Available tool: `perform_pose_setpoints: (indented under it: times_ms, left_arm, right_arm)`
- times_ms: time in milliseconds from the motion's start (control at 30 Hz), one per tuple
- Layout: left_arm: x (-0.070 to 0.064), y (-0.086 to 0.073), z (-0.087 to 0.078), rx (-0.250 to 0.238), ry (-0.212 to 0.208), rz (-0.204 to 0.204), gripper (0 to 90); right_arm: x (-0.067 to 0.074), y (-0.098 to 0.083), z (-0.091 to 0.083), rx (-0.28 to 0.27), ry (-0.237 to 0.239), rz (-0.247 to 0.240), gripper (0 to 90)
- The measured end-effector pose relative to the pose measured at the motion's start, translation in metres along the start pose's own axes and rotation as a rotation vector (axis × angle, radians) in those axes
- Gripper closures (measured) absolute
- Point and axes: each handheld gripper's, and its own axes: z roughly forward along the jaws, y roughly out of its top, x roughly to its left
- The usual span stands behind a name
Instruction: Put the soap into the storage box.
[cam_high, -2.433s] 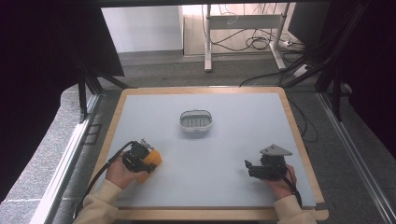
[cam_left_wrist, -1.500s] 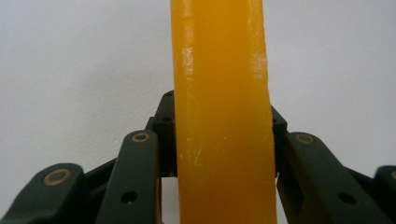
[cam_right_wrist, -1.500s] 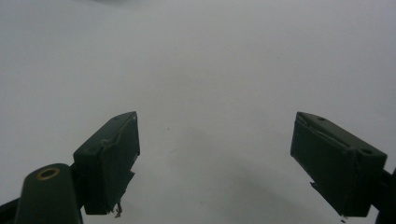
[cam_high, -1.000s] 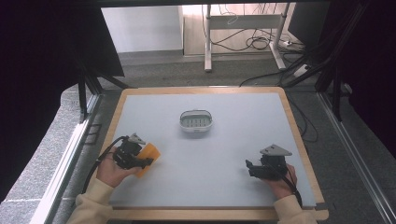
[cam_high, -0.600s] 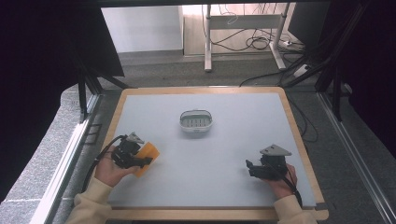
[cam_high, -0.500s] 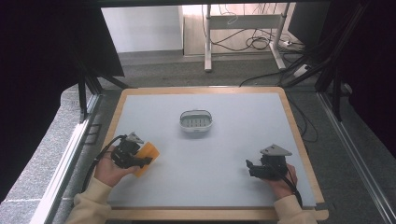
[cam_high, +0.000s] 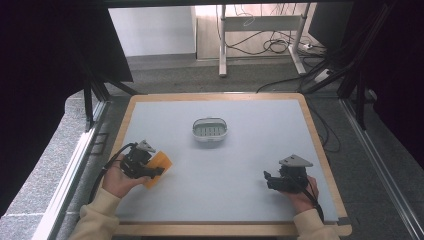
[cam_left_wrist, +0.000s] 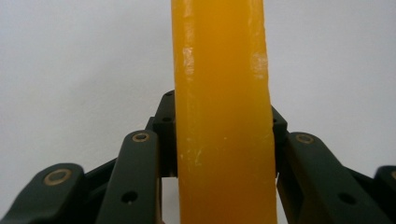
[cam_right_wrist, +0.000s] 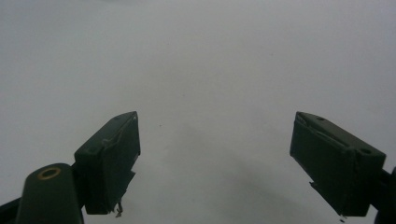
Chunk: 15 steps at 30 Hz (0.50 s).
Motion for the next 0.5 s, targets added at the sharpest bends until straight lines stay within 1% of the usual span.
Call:
perform_pose_setpoints:
  times_ms: [100, 167, 200, 333, 433, 500]
  left_arm:
    - [-0.003, 0.004, 0.001, -0.004, -0.009, 0.013, 61.8]
    - [-0.004, 0.007, 0.002, -0.007, -0.010, 0.030, 61.8]
    - [-0.004, 0.009, 0.004, -0.015, -0.010, 0.028, 61.8]
    - [-0.006, 0.017, 0.006, -0.003, -0.010, 0.046, 61.8]
    - [-0.007, 0.020, 0.007, -0.008, -0.019, 0.051, 61.8]
    - [-0.007, 0.022, 0.007, -0.013, -0.029, 0.046, 61.8]
  right_arm:
    - [0.000, 0.000, 0.000, 0.003, 0.000, 0.000, 16.3]
    - [0.000, 0.000, 0.000, 0.002, -0.001, -0.001, 16.4]
    - [0.000, 0.000, 0.000, 0.002, -0.001, -0.002, 16.4]
    - [0.000, 0.000, 0.002, 0.002, 0.002, 0.003, 16.5]
    - [0.000, 0.000, 0.002, 0.003, 0.008, 0.002, 16.6]
    - [0.000, 0.000, 0.002, 0.002, 0.009, 0.000, 16.6]
